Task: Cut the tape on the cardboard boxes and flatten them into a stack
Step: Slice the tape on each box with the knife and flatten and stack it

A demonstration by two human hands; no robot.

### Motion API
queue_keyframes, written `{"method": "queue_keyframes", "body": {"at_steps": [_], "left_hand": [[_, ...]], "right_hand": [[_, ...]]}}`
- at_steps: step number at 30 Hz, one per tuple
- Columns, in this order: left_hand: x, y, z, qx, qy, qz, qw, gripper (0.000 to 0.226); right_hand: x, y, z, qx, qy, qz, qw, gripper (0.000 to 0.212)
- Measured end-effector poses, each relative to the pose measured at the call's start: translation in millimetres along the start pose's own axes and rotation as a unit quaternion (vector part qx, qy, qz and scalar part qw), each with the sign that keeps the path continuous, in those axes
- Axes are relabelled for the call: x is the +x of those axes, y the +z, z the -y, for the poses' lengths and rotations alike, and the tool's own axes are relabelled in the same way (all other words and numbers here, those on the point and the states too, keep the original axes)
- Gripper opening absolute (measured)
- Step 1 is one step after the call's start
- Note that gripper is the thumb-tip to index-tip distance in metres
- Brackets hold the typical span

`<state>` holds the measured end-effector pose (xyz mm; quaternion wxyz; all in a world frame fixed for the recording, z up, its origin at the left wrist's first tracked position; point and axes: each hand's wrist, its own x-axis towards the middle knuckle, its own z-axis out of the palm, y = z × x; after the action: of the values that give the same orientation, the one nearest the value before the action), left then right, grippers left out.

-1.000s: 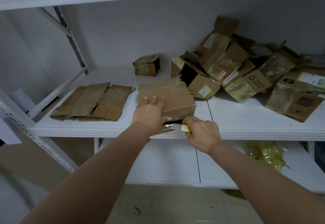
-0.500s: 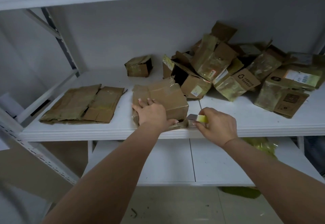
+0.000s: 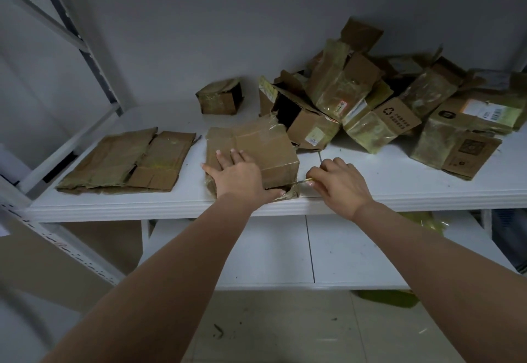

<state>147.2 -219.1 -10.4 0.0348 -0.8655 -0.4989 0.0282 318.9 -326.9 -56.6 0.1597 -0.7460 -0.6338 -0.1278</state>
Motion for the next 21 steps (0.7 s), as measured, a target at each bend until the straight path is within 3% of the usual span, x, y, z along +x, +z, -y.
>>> {"method": "queue_keyframes", "body": {"at_steps": [4, 13, 16, 21], "left_hand": [[0, 1, 0, 0.006, 0.008, -0.002, 1.0, 0.124], [0, 2, 3, 0.001, 0.009, 0.01, 1.0, 0.123], [1, 0, 1, 0.006, 0.011, 0.015, 1.0, 0.124], [3, -6, 7, 0.029, 0.048, 0.039, 0.998, 0.106]], "right_hand": [[6, 6, -9, -0.03, -0.033, -0.009, 0.999, 0.01], [-9, 8, -31, -0.116, 0.025, 0.132, 0.984, 0.027], [-17, 8, -38, -0.108, 0.038, 0.105, 0.988, 0.018], [-16, 7, -5, 0.039, -0.006, 0.001, 0.999, 0.024]]}}
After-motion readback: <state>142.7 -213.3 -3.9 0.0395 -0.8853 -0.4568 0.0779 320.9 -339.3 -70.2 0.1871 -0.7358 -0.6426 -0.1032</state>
